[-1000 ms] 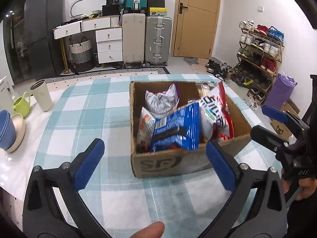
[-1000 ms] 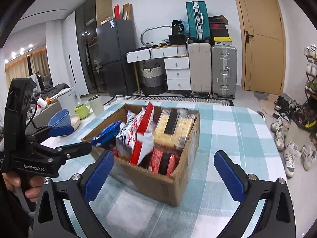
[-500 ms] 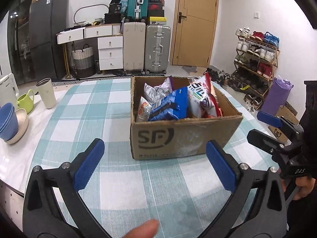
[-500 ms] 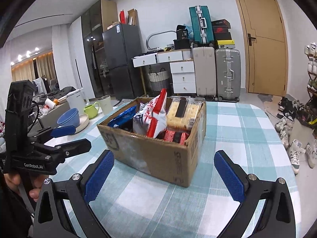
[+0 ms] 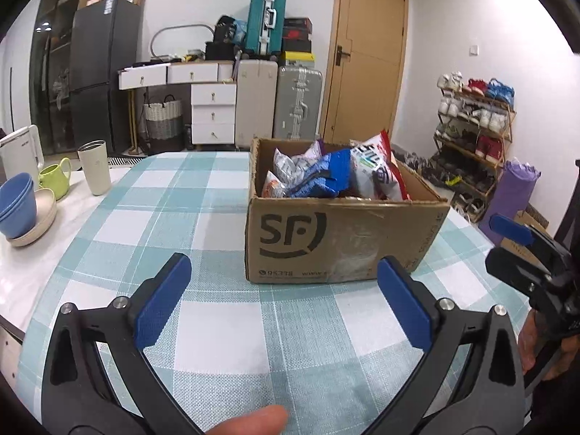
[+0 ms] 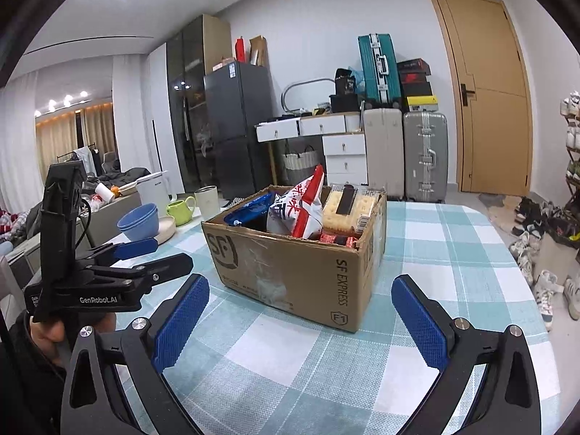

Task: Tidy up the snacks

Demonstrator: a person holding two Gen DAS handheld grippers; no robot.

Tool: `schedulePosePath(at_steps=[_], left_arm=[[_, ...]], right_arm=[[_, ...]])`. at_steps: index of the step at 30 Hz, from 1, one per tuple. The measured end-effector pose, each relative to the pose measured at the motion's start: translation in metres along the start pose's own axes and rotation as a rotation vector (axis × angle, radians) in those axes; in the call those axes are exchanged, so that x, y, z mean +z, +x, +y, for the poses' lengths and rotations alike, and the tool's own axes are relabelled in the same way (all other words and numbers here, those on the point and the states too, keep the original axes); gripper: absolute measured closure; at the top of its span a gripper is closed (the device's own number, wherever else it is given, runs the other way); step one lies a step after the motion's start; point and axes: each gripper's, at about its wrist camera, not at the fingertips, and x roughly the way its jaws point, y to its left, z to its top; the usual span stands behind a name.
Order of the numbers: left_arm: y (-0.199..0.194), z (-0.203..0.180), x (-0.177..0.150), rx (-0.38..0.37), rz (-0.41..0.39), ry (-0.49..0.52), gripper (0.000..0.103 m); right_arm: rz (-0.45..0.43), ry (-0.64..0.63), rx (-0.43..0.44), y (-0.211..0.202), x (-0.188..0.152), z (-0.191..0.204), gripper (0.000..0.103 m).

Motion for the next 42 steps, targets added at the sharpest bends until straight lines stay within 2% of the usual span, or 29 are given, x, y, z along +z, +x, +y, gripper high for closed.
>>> schedulePosePath(at_steps=[10,18,42], left_arm=[[0.008,0.001,-0.004,0.028,-0.052,0.016,0.001],[0.012,0.003,-0.004,0.039,-0.039,0.009,0.001],[0.018,0.001,-0.007,0.05,-0.038,0.009,0.001]], right_arm=[[-0.067,-0.009,-0.048,-0.009,-0.003,-0.001,0.001],[-0.061,-0.057,-0.065,-0.007,-0.005,0.009,0.001],[-0.061,-0.039,-0.06,-0.007,-0.005,0.007,0.0]])
